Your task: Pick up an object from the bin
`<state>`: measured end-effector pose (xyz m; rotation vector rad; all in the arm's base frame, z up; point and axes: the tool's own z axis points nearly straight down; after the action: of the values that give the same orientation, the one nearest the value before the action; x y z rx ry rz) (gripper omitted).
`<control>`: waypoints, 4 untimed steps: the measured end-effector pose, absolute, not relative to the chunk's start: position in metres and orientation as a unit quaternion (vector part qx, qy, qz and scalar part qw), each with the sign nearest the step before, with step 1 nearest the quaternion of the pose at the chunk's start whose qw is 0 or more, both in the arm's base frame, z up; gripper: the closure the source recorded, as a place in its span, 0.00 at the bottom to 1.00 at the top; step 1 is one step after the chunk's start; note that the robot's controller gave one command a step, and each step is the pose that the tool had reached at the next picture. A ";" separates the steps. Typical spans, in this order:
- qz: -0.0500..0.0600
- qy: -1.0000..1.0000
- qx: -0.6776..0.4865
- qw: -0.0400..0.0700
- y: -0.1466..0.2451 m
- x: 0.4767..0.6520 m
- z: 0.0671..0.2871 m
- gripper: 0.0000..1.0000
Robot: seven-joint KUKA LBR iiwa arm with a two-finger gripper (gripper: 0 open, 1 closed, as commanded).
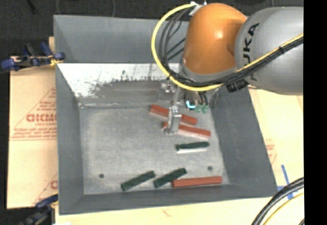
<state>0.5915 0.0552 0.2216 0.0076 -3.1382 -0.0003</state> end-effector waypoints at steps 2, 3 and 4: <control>0.000 -0.996 -0.088 -0.001 -0.027 0.622 0.102 0.00; 0.000 -0.990 -0.138 0.001 -0.019 0.618 0.101 0.00; 0.000 -0.973 -0.232 0.001 -0.026 0.621 0.070 0.00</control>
Offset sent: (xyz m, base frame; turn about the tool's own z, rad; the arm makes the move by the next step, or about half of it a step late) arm 0.0445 -0.0722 -0.1516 0.0834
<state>0.6213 -0.0263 0.0697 -0.7279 -3.0537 -0.0007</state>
